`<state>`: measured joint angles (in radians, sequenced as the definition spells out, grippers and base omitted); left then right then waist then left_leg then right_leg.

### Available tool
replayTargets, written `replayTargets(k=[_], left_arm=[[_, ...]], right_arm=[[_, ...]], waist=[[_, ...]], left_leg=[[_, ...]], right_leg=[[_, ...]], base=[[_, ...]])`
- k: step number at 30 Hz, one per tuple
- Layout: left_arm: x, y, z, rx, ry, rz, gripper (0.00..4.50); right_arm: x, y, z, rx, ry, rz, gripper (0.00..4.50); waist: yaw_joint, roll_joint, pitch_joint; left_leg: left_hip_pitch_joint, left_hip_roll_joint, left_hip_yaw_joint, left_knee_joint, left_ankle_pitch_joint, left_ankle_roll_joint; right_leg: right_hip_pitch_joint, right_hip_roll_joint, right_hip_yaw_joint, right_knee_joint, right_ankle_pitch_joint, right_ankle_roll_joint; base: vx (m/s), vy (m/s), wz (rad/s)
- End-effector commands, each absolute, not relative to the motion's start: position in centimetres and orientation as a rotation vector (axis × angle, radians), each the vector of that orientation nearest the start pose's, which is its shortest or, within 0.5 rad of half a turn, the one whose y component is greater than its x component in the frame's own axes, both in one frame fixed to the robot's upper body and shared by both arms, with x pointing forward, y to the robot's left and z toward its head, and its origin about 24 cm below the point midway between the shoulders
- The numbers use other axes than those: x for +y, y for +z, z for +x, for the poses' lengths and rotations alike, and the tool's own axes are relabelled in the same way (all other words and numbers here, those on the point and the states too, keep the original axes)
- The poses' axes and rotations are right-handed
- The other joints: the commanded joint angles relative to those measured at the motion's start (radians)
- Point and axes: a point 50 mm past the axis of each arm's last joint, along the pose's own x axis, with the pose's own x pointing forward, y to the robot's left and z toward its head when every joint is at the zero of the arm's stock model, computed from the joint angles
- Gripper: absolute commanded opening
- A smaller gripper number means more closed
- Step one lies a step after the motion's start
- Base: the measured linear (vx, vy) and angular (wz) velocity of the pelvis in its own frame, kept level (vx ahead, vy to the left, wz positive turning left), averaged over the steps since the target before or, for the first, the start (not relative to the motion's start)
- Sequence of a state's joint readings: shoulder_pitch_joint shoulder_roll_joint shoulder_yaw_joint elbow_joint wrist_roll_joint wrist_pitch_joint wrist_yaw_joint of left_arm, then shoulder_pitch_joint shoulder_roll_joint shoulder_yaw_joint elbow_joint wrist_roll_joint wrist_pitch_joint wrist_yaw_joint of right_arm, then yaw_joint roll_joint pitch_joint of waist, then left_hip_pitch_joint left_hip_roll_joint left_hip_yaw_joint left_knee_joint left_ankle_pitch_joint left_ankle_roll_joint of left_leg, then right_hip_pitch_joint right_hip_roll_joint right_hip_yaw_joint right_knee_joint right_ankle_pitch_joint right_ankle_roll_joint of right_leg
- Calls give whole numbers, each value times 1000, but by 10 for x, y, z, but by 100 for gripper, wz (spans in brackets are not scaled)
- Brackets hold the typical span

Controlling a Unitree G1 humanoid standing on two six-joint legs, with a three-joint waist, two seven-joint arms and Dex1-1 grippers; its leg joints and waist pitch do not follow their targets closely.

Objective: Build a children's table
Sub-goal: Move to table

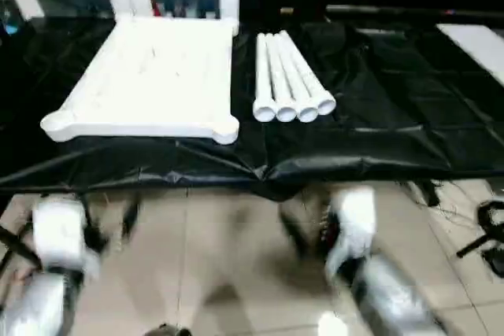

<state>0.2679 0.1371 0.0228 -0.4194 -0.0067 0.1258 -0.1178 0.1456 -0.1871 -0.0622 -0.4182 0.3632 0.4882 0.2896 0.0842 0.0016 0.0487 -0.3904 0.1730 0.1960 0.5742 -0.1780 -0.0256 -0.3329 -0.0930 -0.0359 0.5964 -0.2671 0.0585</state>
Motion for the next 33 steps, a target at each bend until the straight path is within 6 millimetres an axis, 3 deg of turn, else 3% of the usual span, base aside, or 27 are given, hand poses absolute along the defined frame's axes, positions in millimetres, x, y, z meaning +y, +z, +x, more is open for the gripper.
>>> replayTargets(k=[1,3,4,5,6,7,8,10,11,12,13,14,15,17,18,20,21,22,23,24,27,28,29,30,31,32,33], left_arm=[[178,74,206,-9,-51,148,446],[173,77,213,1,-56,210,446],[172,79,221,1,-43,212,446],[171,81,224,1,-38,211,446],[167,87,233,-32,-21,185,446],[161,92,242,-64,-1,154,446],[161,92,242,-64,-1,154,446],[154,95,250,-87,-72,141,446],[153,96,251,-91,-84,147,446],[154,94,253,-85,-74,157,446],[154,94,254,-84,-72,158,446],[155,94,255,-75,-63,160,446],[158,101,258,-94,-58,183,446],[162,104,259,-104,-40,185,446],[164,105,260,-104,-26,181,446],[166,104,261,-97,-18,177,446],[170,100,262,-76,-19,190,446],[171,98,263,-65,-20,197,446],[173,96,263,-59,-16,201,446],[174,94,264,-51,-17,199,446],[172,93,265,-40,-33,212,446],[170,92,266,-35,-45,217,446],[169,91,266,-32,-51,217,446],[168,90,267,-28,-51,210,446],[165,89,266,-21,-54,201,446],[165,88,266,-20,-55,199,446],[163,87,266,-15,-59,197,446]], right_arm=[[-172,80,227,118,265,221,450],[-169,93,234,48,322,234,450],[-171,94,243,45,258,257,450],[-172,95,247,46,230,266,450],[-174,92,254,75,223,343,450],[-179,85,258,110,220,328,450],[-179,85,258,110,220,328,450],[-178,83,258,144,213,206,450],[-178,84,258,139,215,204,450],[-179,83,255,137,208,204,450],[-179,83,254,138,207,203,450],[-180,82,254,142,200,197,450],[-178,81,252,155,200,197,450],[-175,79,252,158,210,179,450],[-175,78,252,159,213,165,450],[-175,76,253,165,206,164,450],[-172,76,256,162,206,148,450],[-170,76,257,158,213,135,450],[-167,77,259,150,226,120,450],[-164,79,261,139,240,103,450],[-162,80,264,130,254,82,450],[-162,80,266,126,257,50,450],[-161,79,266,123,257,28,450],[-161,79,267,123,258,23,450],[-160,76,269,134,253,52,450],[-160,76,269,137,254,59,450],[-159,75,269,145,256,81,450]], waist=[[-5,0,-33],[-7,0,-38],[-6,25,-47],[-8,22,-57],[-9,48,-62],[-7,29,-72],[-4,25,-70],[1,48,-73],[0,40,-74],[-2,9,-74],[-2,9,-74],[-4,32,-62],[-7,21,-59],[-16,31,-49],[-24,29,-36],[-34,25,-33],[-32,43,-32],[-37,34,-40],[-41,41,-44],[-45,32,-52],[-46,39,-69],[-28,6,-65],[-16,35,-86],[-33,43,-82],[-45,61,-82],[-86,86,-102],[-120,68,-103]], left_leg=[[23,60,-51,-101,-381,-98],[20,62,-50,-98,-327,-96],[25,59,-50,-90,-273,-104],[24,54,-50,-80,-192,-105],[26,50,-51,-74,-152,-112],[25,43,-48,-54,-57,-95],[23,42,-44,-50,-44,-86],[18,37,-41,-47,-23,-78],[19,35,-39,-44,-23,-72],[15,36,-36,-48,-72,-39],[15,36,-36,-48,-72,-39],[27,45,-36,-66,-264,-32],[31,45,-32,-71,-320,-30],[55,41,-29,-82,-462,-11],[79,35,-28,-81,-548,-12],[75,29,-29,-84,-546,-10],[80,31,-32,-88,-547,-12],[90,32,-33,-90,-531,-3],[93,33,-35,-94,-514,6],[86,33,-34,-95,-458,28],[77,23,-29,-79,-285,96],[-64,-40,-37,-24,-139,252],[-35,-36,-38,-18,-76,281],[-29,-40,-67,-5,10,353],[39,-46,-109,-9,122,429],[266,95,-232,0,177,494],[250,142,-269,-14,320,563]], right_leg=[[-22,-53,35,-90,-304,-57],[-18,-45,33,-80,-177,-48],[-18,-41,33,-67,-62,-48],[-14,-34,29,-57,88,-53],[-13,-30,26,-48,168,-57],[-8,-22,20,-36,345,-76],[-7,-23,21,-37,374,-81],[-3,-26,19,-34,403,-86],[-2,-24,20,-38,403,-82],[9,-30,22,-41,344,-76],[9,-30,22,-41,344,-76],[12,-40,23,-65,23,-84],[17,-39,23,-76,-75,-80],[21,-22,11,-109,-365,-85],[15,-17,4,-130,-497,-88],[38,-18,3,-142,-547,-82],[39,-20,3,-142,-543,-83],[45,-13,4,-138,-480,-98],[51,-8,3,-131,-411,-118],[68,-7,4,-123,-317,-139],[92,-5,2,-105,-112,-162],[187,-42,-35,-144,-71,-64],[185,-74,-45,-149,-55,-41],[183,-44,-81,-141,-5,-27],[161,21,-117,-112,42,-15],[-54,52,-84,42,-165,-29],[-73,32,-63,85,-204,2]], base=[[0,0,0],[0,0,0],[0,0,0],[0,0,0],[0,0,0],[0,0,0],[0,0,0],[0,0,0],[0,0,0],[0,0,0],[0,0,0],[0,0,0],[0,0,0],[0,0,0],[0,0,0],[0,0,0],[64,23,-5],[64,23,-5],[65,22,0],[87,18,-1],[108,5,4],[125,-9,10],[128,4,49],[164,13,79],[164,13,79],[190,-26,56],[137,-85,10]])
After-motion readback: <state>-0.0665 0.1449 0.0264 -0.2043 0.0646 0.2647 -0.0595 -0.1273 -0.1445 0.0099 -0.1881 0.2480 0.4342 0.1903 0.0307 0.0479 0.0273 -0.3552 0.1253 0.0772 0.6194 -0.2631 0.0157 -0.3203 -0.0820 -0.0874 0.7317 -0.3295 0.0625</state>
